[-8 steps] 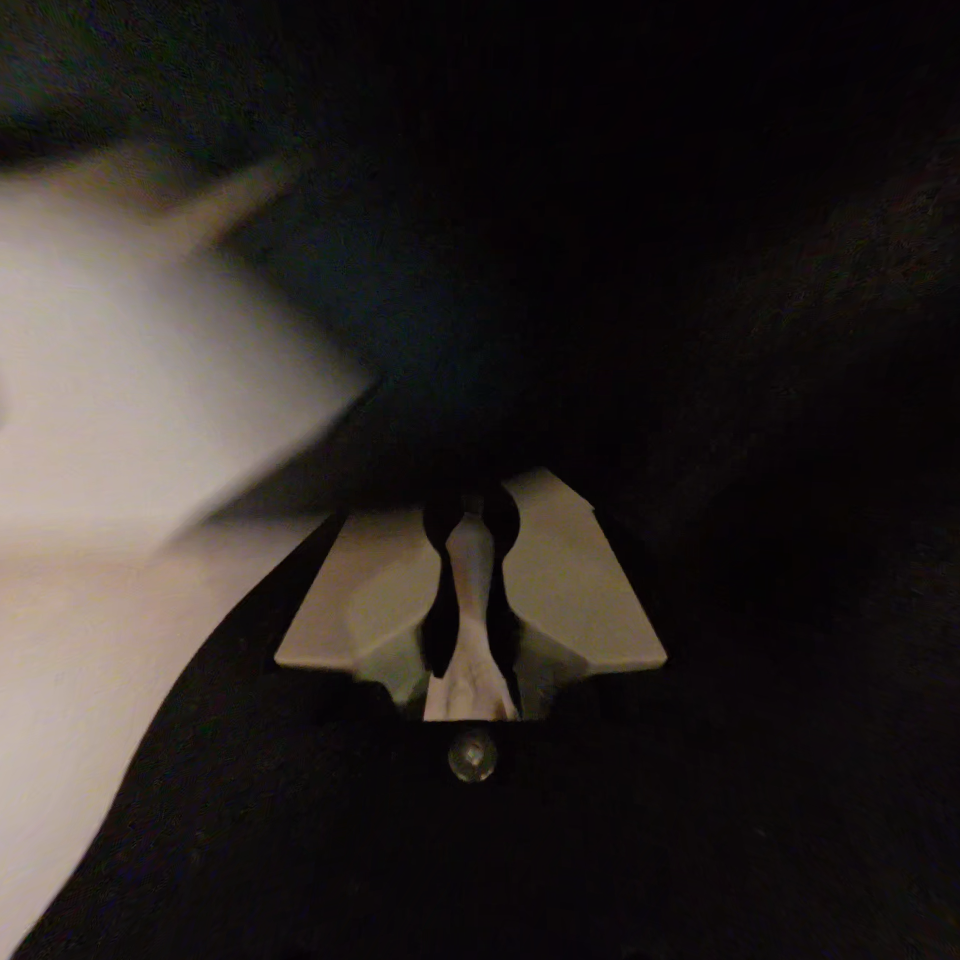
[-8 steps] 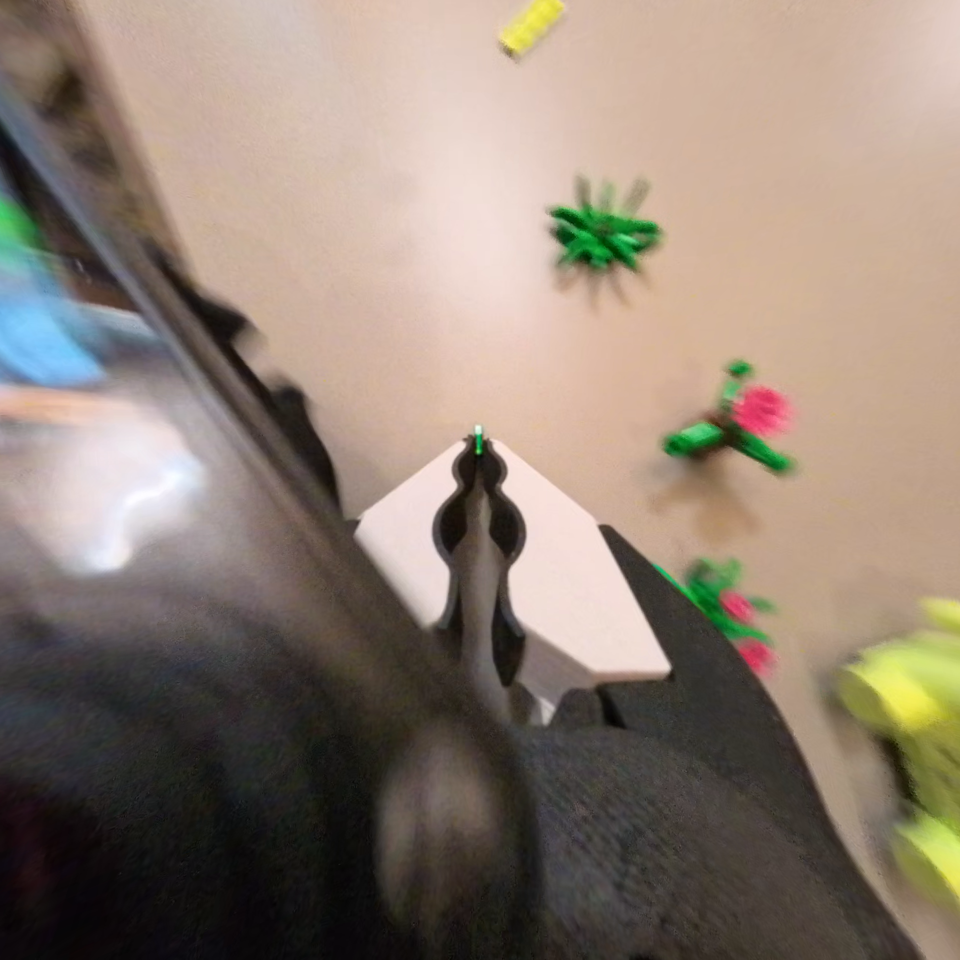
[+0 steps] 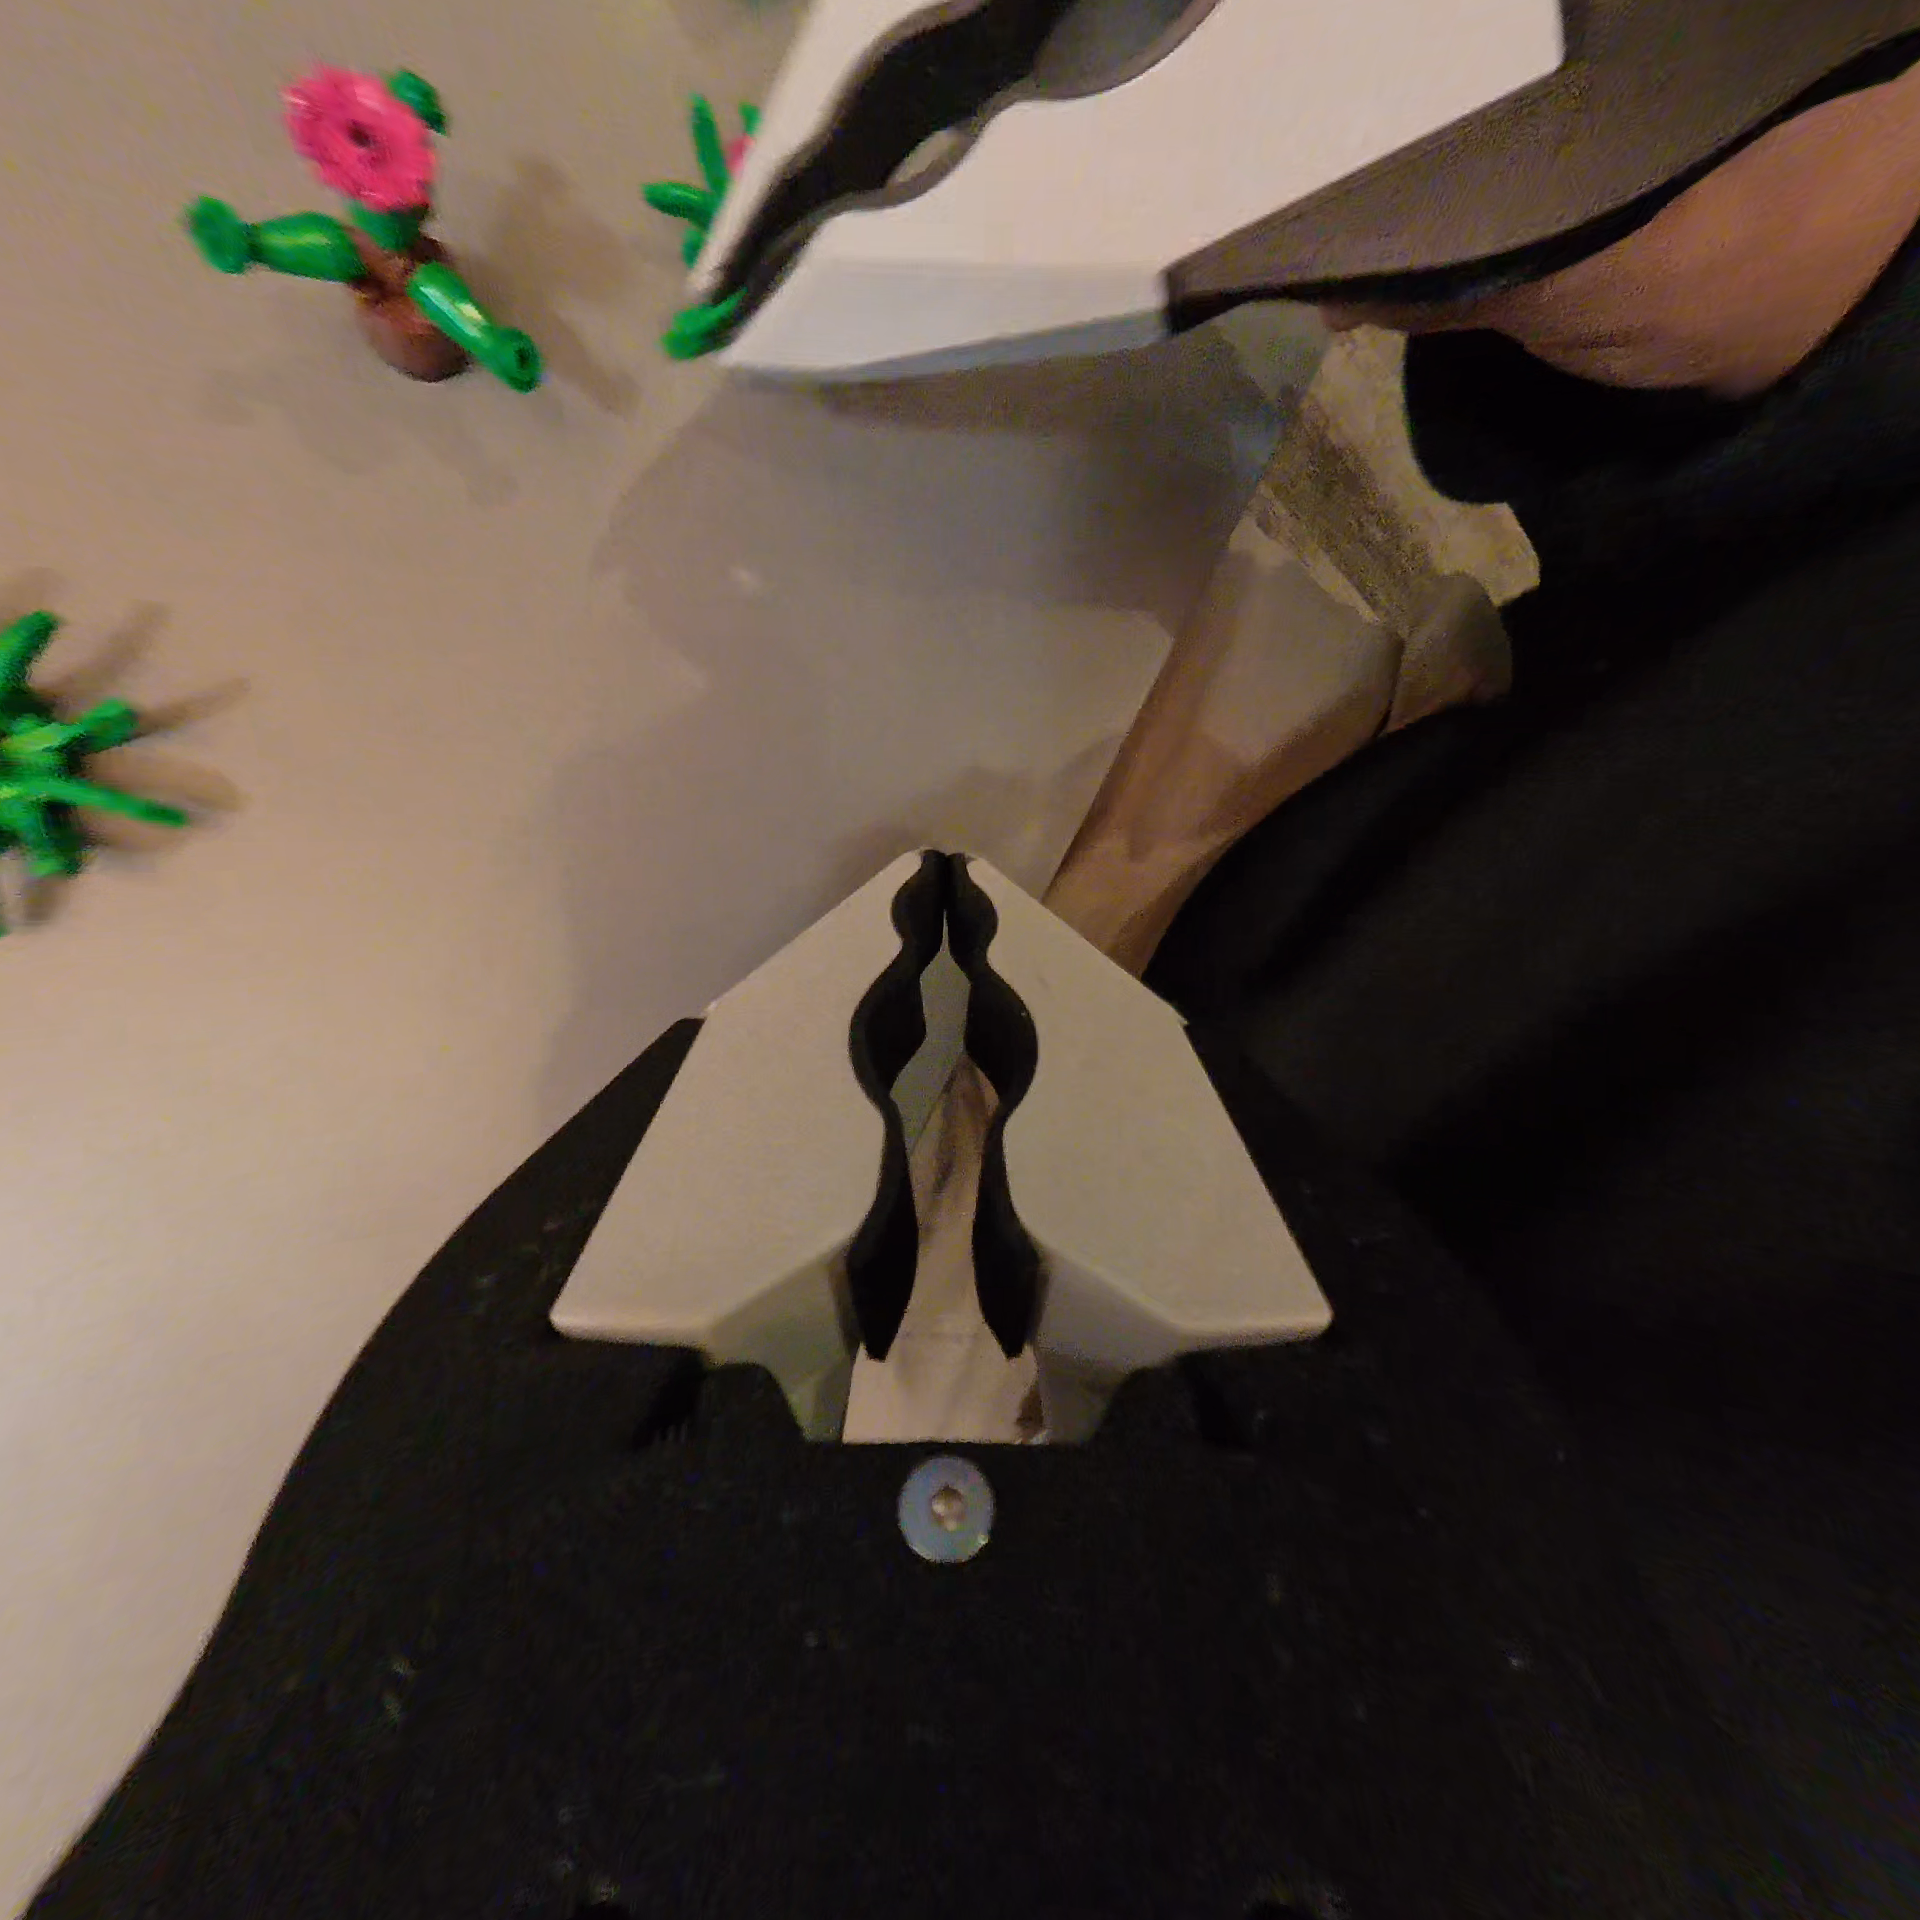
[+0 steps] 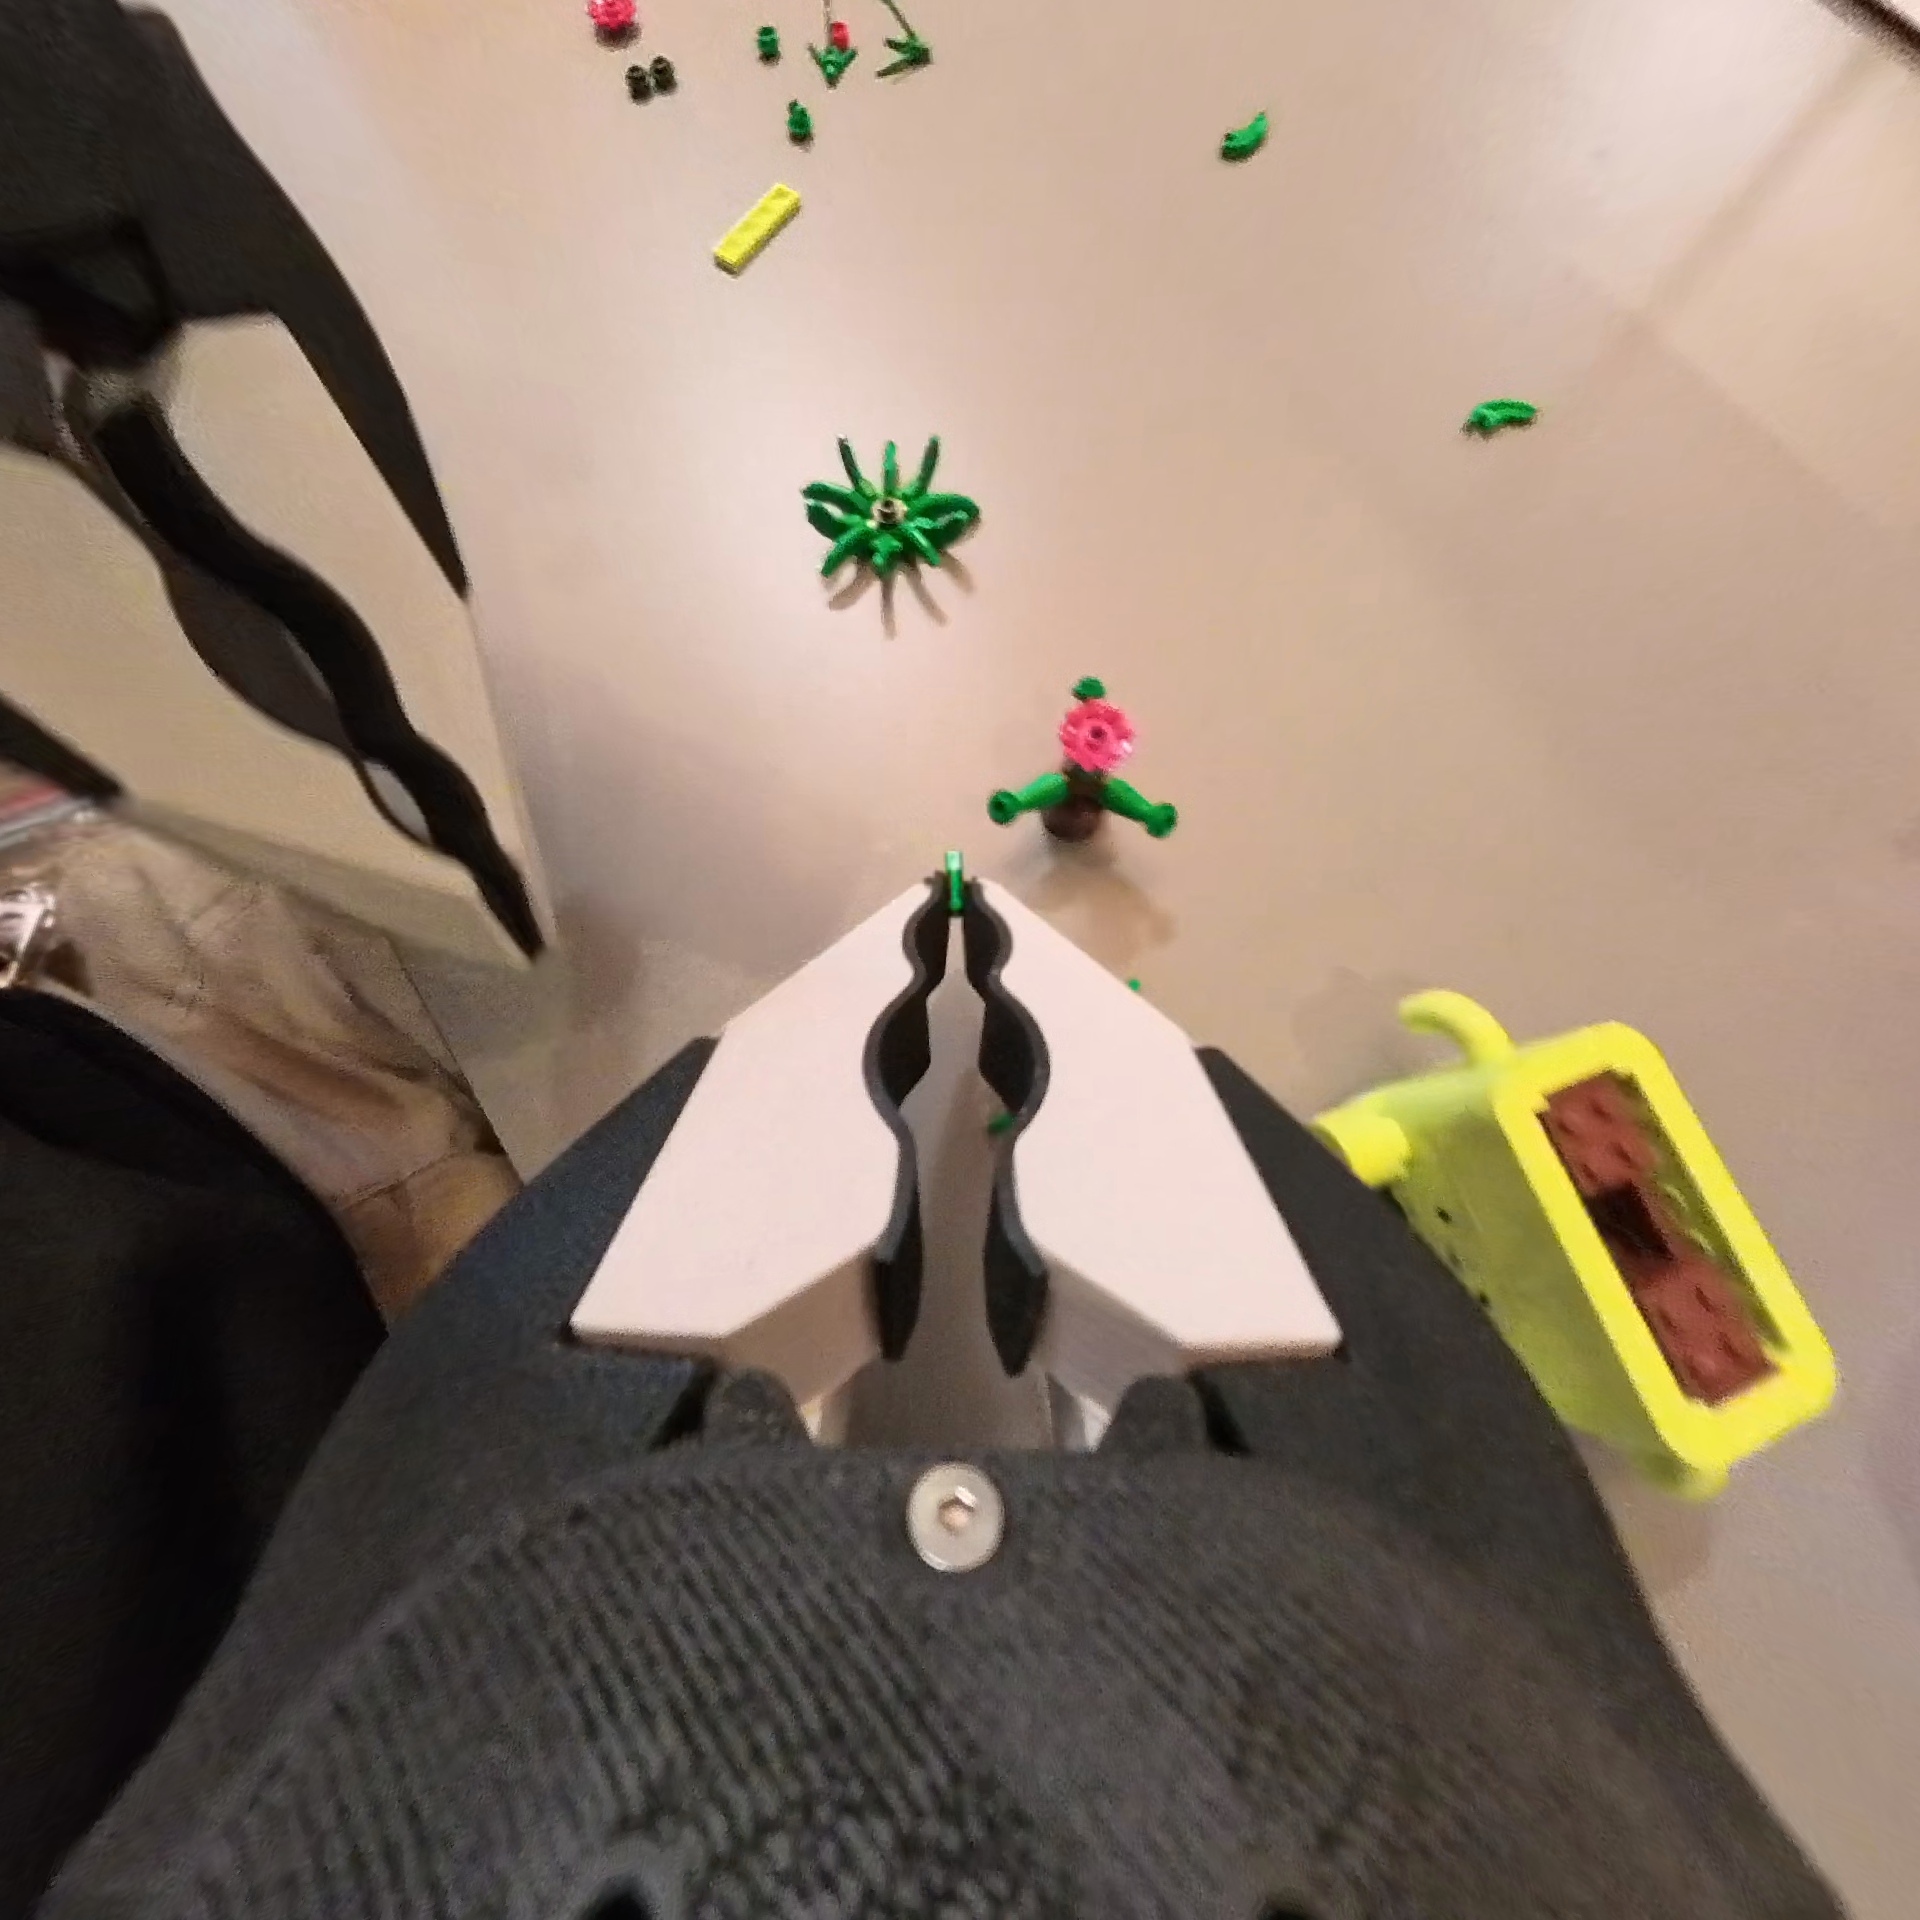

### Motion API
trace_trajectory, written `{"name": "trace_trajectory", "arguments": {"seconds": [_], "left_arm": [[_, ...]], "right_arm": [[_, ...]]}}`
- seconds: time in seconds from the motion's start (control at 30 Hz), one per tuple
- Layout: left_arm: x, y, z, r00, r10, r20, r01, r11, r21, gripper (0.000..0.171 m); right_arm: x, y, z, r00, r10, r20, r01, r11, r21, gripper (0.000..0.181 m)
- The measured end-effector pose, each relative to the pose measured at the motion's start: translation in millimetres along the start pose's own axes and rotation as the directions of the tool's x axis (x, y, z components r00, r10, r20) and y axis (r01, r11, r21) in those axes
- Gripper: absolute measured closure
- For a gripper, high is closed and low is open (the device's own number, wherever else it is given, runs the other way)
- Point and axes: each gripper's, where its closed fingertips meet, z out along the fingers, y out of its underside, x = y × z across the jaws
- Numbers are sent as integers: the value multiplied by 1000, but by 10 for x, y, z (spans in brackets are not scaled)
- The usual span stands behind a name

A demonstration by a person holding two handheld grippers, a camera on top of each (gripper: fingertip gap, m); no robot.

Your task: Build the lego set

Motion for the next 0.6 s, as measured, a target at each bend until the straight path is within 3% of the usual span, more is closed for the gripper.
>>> {"name": "trace_trajectory", "arguments": {"seconds": [0.13,0.4,0.6], "left_arm": [[-26,10,-201,999,-50,-18,52,995,81,170],[1,-79,-377,997,-73,-5,72,966,249,170],[-10,-107,-525,996,-63,60,39,940,339,170]], "right_arm": [[-30,128,-166,997,67,48,-70,997,45,180],[-184,204,-317,998,39,48,-45,991,128,180],[-231,303,-383,1000,11,26,-14,993,118,180]]}}
